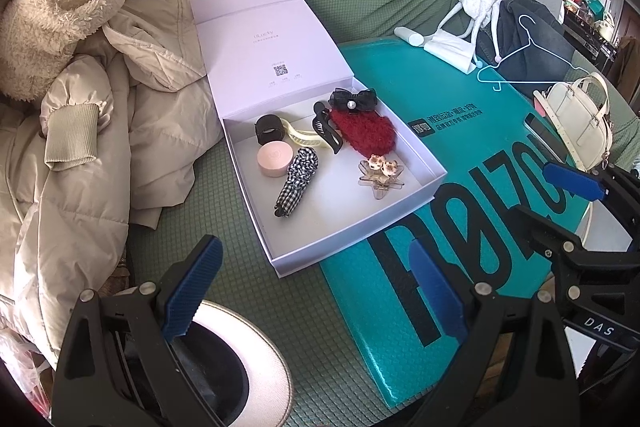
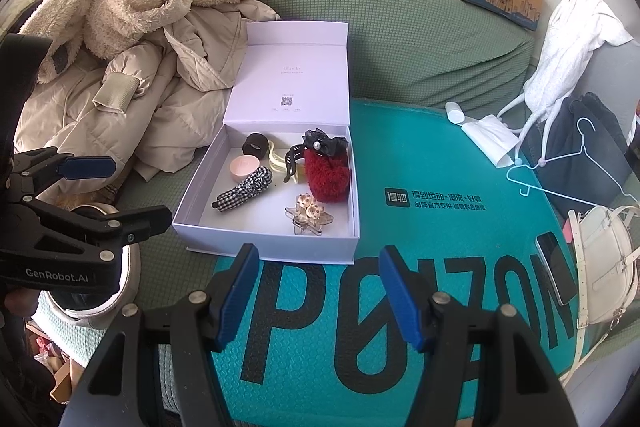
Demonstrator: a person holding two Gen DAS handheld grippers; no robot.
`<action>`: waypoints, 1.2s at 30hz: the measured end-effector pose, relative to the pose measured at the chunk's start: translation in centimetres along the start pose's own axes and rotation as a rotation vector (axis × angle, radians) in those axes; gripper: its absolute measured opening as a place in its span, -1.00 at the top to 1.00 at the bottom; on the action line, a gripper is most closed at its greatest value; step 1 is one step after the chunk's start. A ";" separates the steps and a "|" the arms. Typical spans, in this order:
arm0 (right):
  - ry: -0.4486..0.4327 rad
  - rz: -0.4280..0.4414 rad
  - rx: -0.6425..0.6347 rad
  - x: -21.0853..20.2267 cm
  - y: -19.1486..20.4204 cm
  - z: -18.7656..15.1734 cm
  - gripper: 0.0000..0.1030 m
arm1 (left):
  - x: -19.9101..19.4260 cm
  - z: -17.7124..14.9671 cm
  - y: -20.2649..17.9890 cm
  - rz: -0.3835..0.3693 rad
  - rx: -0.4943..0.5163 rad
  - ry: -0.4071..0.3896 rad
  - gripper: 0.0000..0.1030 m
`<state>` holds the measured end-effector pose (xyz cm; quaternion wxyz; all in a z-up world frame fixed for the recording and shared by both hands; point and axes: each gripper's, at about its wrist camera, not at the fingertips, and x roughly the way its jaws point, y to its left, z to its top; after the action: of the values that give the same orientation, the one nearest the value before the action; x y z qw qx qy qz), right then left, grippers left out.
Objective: Organize objects
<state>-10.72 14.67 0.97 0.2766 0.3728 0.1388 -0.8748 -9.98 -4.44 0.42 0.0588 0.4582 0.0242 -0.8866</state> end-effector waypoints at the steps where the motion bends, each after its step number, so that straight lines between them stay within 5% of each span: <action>1: 0.002 0.000 0.002 0.0 0.0 0.0 -0.22 | 0.0 0.0 0.0 0.002 0.000 0.001 -0.82; 36: -0.012 -0.011 0.023 -2.1 0.1 -2.1 -0.22 | -1.7 -2.3 -1.3 -0.019 0.023 -0.005 -0.82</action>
<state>-8.30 16.36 1.09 0.2684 0.3700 0.1291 -0.8800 -7.31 -2.75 0.43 0.0452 0.4562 0.0183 -0.8885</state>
